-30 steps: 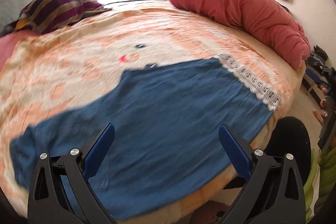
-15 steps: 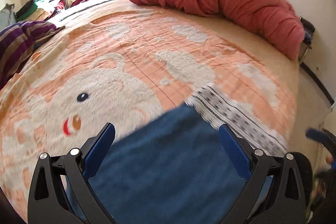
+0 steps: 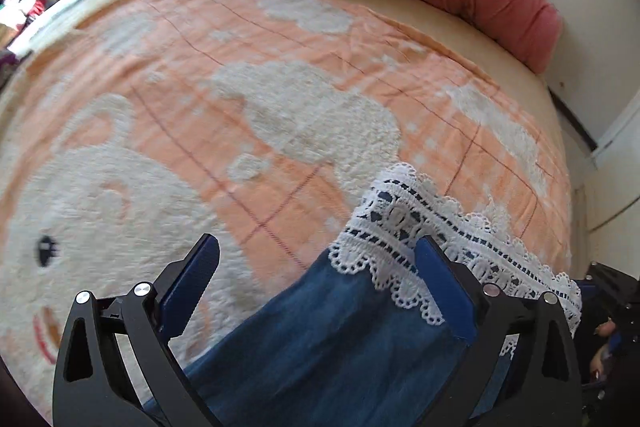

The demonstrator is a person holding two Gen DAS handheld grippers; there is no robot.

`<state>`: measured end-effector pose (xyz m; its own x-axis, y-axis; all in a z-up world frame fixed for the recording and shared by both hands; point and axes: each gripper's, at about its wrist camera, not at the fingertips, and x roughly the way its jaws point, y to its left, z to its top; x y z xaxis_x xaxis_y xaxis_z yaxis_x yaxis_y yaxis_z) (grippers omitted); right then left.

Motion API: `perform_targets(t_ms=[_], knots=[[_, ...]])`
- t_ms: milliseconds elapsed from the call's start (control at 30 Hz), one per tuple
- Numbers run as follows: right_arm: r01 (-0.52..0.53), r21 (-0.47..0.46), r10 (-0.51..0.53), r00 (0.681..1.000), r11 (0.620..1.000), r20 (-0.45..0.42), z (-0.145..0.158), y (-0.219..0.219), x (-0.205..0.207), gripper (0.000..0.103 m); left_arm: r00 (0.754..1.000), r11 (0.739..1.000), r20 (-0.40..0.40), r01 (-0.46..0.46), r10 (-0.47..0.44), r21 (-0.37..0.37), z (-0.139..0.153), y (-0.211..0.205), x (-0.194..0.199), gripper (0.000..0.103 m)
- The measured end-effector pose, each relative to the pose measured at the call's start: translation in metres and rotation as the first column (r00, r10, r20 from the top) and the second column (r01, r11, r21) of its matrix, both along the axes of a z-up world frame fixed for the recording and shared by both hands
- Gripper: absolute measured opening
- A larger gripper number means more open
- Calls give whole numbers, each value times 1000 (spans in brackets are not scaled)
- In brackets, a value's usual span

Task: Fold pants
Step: 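Grasp the lace hem with the right tool while the left tool grasps the denim, then lift the lace hem with both tools and lay it over the pants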

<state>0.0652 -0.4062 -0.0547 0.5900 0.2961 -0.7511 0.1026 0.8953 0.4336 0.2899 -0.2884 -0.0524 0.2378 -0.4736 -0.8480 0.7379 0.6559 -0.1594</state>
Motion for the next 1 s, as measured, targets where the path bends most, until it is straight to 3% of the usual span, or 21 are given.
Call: perform_targets(t_ms=[67,100,167,233,333,367,400,433,467,567,767,1000], knots=[[-4,2,4,1000,1000,13,1,0,-2,70,998,999,-54,10,-12,-47,-5,1,2,73],[7,0,-7,1000,1000,18,1,-1,-5,61,997,997,-75,10,-16,-79,-6,3,2,71],[0,53,-2,999,999,41,1,-5,-8,58,996,995,-84,24,-32,-98,-4,4,-2,59],[-12,57,10,1000,998,26,0,-4,-5,59,993,991,-112,30,-45,-129,-3,5,-3,59],[-21,46,21,1000,999,6,-1,3,4,62,991,992,-116,45,-58,-116,-7,1,-4,63],[-21,48,21,1000,999,6,-1,4,8,58,992,992,-116,43,-57,-116,-7,0,-4,63],[-29,62,29,1000,998,12,-1,5,9,41,991,992,-125,34,-48,-118,-8,0,-4,63],[-37,71,37,999,997,11,-2,6,11,32,990,992,-132,25,-41,-121,-7,1,-3,52],[-37,70,36,999,997,11,-3,5,13,31,989,992,-145,21,-40,-128,-6,1,-3,37],[-47,76,44,998,996,37,0,6,11,26,991,991,-131,8,-26,-136,1,3,-7,20],[-100,84,86,984,991,156,18,14,2,21,992,970,-122,-20,-10,-241,26,28,-10,16],[-224,-11,216,924,975,315,67,56,-8,21,996,930,-83,-48,19,-364,69,82,-22,16]])
